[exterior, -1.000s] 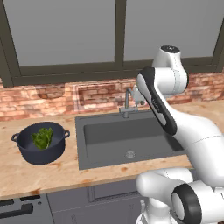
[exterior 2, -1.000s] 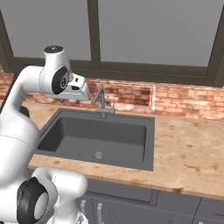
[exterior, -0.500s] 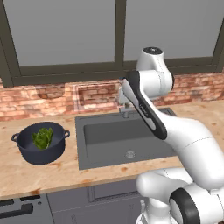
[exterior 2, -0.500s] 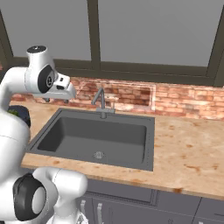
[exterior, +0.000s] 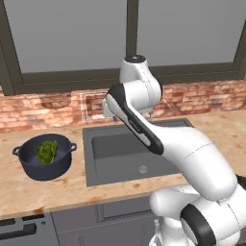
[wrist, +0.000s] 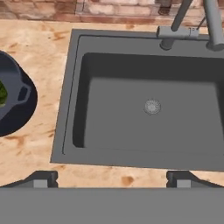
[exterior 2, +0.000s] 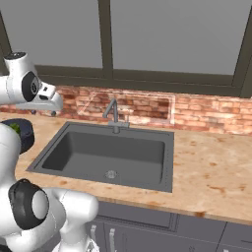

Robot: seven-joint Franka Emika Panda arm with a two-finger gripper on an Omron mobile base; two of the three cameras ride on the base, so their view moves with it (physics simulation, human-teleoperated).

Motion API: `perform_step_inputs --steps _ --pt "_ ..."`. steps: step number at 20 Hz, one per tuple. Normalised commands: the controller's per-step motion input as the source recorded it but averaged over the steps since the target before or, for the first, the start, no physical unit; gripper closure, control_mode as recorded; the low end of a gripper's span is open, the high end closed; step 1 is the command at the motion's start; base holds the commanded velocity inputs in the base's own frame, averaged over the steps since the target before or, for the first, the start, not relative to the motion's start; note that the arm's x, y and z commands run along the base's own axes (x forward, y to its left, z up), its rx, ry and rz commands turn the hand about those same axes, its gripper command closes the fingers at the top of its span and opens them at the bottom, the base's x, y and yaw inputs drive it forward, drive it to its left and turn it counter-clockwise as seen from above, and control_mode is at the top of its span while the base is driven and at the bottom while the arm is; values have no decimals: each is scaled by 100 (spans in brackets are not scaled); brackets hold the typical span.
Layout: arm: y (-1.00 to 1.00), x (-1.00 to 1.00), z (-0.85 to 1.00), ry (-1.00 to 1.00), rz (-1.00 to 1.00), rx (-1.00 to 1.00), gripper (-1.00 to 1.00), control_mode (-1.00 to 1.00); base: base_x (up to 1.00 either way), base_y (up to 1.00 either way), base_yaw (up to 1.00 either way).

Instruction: Dump the lettuce from the pot into the sink. Then turn on the water and wash the lettuce. Then turn off the water and put the lettuce back in the pot.

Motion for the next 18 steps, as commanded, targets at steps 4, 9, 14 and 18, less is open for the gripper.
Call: perform_step_inputs --steps 4,9,14,18 --pt "79 11 -6 0 -4 0 -100 -100 0 0 0" --pt "76 2 -10 0 -6 0 -100 -100 0 0 0" --pt "47 0 -27 0 -4 1 -100 -100 0 0 0" --pt "45 0 -28 0 -1 2 -100 -100 0 0 0"
